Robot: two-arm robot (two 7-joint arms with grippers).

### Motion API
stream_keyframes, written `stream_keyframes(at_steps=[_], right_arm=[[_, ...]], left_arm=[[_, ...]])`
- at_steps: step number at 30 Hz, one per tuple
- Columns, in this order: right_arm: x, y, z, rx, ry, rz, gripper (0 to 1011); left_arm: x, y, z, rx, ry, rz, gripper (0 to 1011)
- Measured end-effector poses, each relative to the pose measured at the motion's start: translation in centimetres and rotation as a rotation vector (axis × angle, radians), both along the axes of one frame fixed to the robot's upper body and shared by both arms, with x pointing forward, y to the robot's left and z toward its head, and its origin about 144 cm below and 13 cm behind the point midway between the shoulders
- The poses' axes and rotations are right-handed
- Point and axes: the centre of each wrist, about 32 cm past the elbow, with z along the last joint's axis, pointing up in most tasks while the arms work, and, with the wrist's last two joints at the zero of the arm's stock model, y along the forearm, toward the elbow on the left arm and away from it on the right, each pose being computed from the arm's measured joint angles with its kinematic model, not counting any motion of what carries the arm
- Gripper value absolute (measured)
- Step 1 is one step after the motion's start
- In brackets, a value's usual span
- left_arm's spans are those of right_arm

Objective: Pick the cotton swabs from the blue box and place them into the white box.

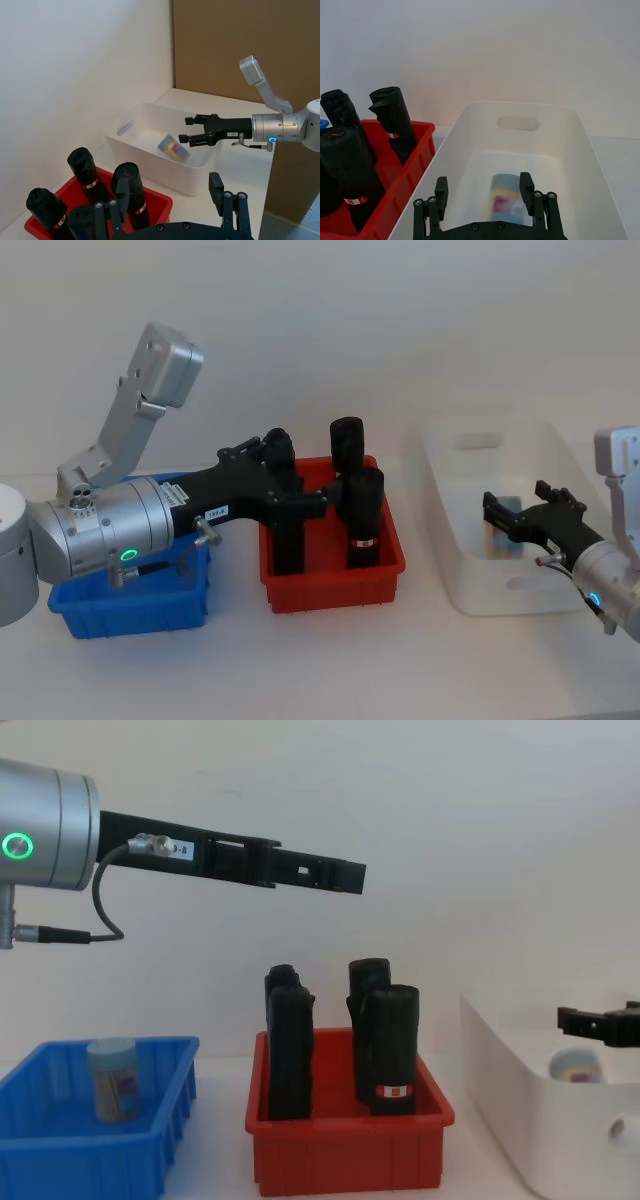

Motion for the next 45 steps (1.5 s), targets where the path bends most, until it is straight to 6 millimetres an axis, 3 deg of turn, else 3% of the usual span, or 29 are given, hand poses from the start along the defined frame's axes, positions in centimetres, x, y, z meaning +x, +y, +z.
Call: stream_keyframes(at_steps=[6,31,45], right_arm=[[0.1,-0.1,-0.1,0.006,-0.011,0.001,1000],[-1.1,-0.2,0.4,0.021,-0.159,-0.025,1002],[-4.4,0.9,0.3,0.009,-0.168,0.011,1002]], left_arm=[[0.0,0.0,0.0,0.0,0.0,0.0,1004],[-0.1,-0.1,-0.3,0.002,-0.006,0.012,1004],[-0.9,-1.6,-3.4,0.018,-0.078,0.138,1004]])
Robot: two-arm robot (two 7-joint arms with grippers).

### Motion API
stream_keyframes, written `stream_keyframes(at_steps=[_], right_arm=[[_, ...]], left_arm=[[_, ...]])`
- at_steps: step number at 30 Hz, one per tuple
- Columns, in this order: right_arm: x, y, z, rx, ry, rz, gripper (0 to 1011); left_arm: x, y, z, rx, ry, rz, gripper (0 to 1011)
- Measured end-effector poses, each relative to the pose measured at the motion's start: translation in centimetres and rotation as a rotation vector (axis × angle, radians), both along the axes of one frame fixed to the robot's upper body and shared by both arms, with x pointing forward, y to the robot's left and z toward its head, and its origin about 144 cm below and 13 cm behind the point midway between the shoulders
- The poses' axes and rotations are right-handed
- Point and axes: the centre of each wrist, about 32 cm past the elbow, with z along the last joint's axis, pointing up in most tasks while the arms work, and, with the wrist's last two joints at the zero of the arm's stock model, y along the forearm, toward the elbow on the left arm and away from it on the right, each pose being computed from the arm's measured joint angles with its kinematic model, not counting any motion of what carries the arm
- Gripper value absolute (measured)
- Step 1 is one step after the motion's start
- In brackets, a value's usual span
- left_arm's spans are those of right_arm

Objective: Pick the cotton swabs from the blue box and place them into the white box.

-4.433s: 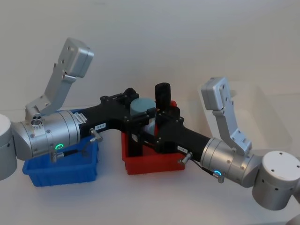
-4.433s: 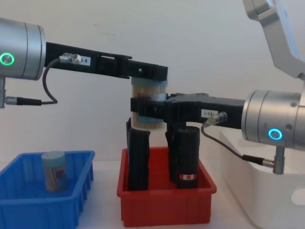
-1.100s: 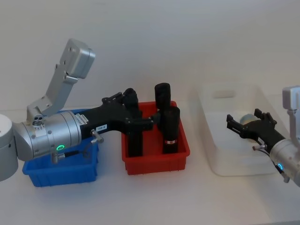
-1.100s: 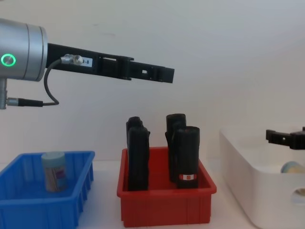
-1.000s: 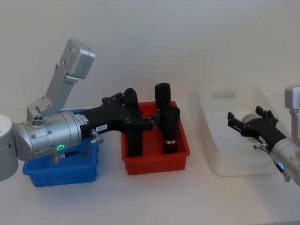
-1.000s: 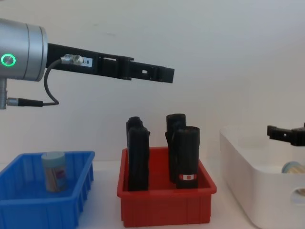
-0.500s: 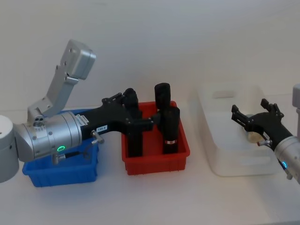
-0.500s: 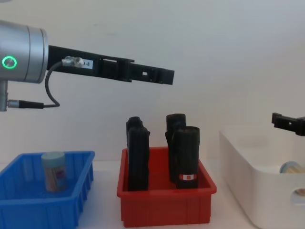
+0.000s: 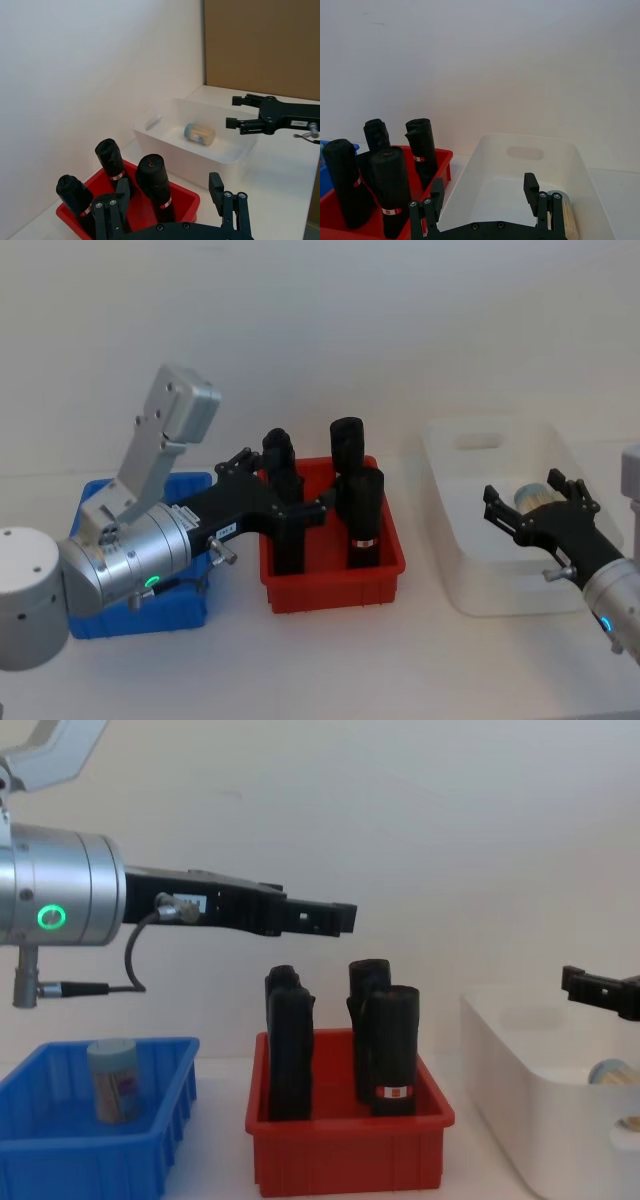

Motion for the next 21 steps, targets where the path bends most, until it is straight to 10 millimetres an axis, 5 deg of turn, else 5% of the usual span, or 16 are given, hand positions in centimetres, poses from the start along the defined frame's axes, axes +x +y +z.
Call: stream_keyframes(at_steps=[21], right_arm=[[-5.8,2.0,0.6,-0.008,-0.017,0.061,1002]], left_arm=[[-1.9,-2.4,-4.8,-0.002,-0.124,0.19,1004]])
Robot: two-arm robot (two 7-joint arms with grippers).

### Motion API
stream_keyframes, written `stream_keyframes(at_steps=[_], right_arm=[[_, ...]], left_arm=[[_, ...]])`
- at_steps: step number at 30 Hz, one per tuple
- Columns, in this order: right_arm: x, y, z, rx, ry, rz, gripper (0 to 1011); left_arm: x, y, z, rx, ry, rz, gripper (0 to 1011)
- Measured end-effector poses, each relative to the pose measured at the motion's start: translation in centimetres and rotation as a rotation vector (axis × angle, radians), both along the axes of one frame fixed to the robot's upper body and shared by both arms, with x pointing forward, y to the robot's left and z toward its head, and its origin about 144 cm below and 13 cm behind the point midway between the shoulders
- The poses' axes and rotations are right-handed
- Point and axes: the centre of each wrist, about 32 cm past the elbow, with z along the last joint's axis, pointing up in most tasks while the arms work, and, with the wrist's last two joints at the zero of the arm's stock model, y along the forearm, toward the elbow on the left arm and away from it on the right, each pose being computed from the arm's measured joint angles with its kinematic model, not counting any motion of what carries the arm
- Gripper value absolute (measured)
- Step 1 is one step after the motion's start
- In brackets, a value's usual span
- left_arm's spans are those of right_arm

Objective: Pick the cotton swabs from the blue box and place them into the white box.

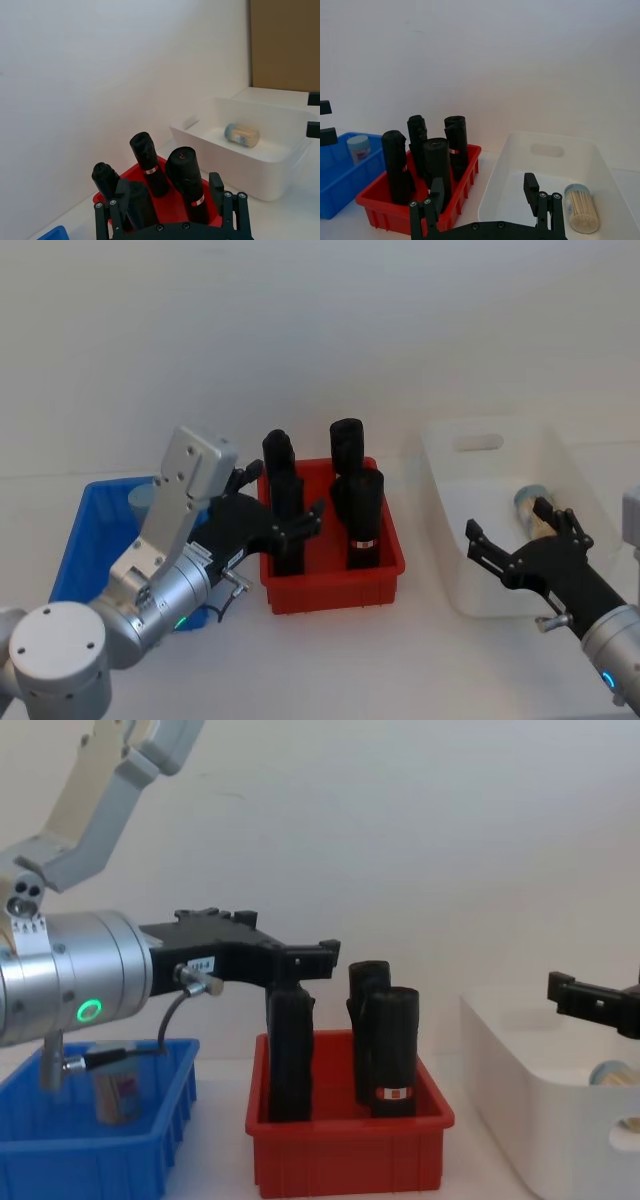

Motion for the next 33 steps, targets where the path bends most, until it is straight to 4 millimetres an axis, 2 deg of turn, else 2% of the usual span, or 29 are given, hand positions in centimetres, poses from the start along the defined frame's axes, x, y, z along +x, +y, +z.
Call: stream_keyframes(at_steps=[18,33], right_arm=[[-0.5,0.2,0.1,0.001,-0.001,0.005,1002],[-0.5,0.1,0.1,0.0,-0.002,0.008,1002]], left_arm=[[-2.0,-1.9,-3.6,-0.026,-0.095,0.136,1004],[-2.2,-1.9,-3.8,-0.029,-0.103,0.145,1004]])
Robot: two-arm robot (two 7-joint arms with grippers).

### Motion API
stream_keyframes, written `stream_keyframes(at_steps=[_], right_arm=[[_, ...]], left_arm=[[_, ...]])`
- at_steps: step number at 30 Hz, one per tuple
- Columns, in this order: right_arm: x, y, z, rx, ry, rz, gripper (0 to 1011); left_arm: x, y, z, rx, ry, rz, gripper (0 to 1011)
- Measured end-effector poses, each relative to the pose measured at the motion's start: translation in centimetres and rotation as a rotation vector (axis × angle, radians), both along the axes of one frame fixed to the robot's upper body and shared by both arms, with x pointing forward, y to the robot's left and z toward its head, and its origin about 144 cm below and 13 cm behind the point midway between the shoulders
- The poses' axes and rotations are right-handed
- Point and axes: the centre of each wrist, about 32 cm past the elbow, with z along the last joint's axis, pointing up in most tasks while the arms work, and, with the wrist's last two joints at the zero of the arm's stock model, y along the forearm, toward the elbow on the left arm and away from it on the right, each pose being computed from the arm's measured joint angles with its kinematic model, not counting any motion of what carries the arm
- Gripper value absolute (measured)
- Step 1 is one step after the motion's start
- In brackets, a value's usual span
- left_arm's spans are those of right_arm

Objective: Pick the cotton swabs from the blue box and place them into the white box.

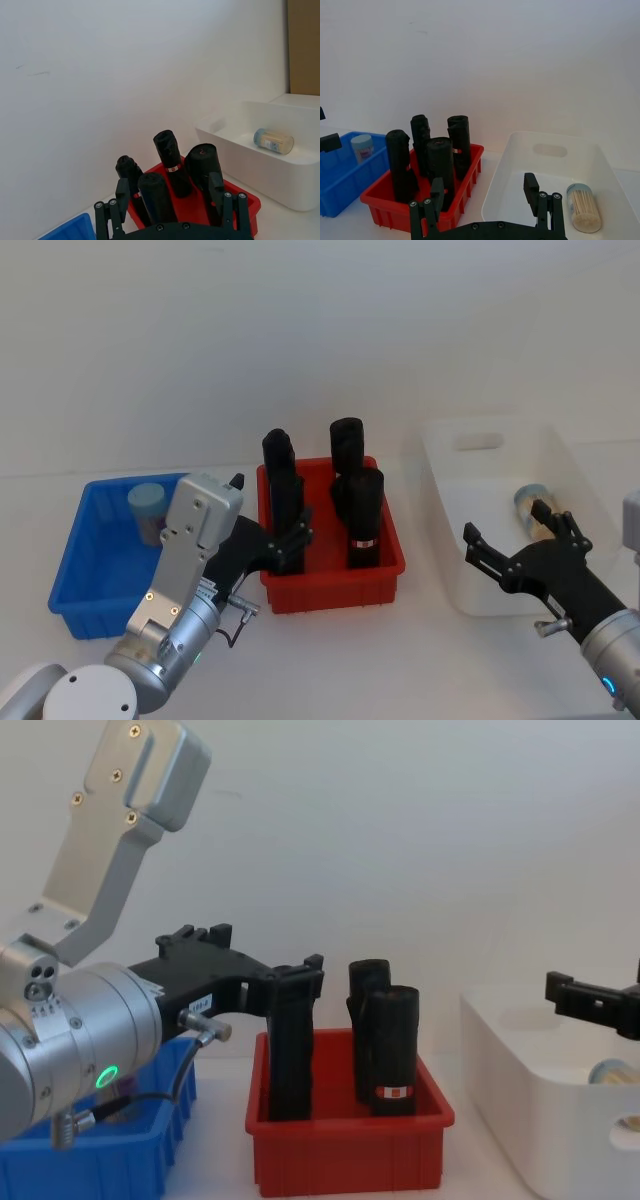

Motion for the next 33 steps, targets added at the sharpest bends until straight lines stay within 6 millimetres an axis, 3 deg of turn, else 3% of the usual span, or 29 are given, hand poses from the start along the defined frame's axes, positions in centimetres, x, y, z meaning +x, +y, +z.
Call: stream_keyframes(at_steps=[12,33], right_arm=[[1.4,-0.3,-0.3,-0.007,0.005,0.029,1002],[9.3,0.6,-1.9,-0.063,0.026,0.179,1002]], left_arm=[[0.0,0.0,0.0,0.0,0.0,0.0,1004],[0.0,0.0,0.0,0.0,0.0,0.0,1004]])
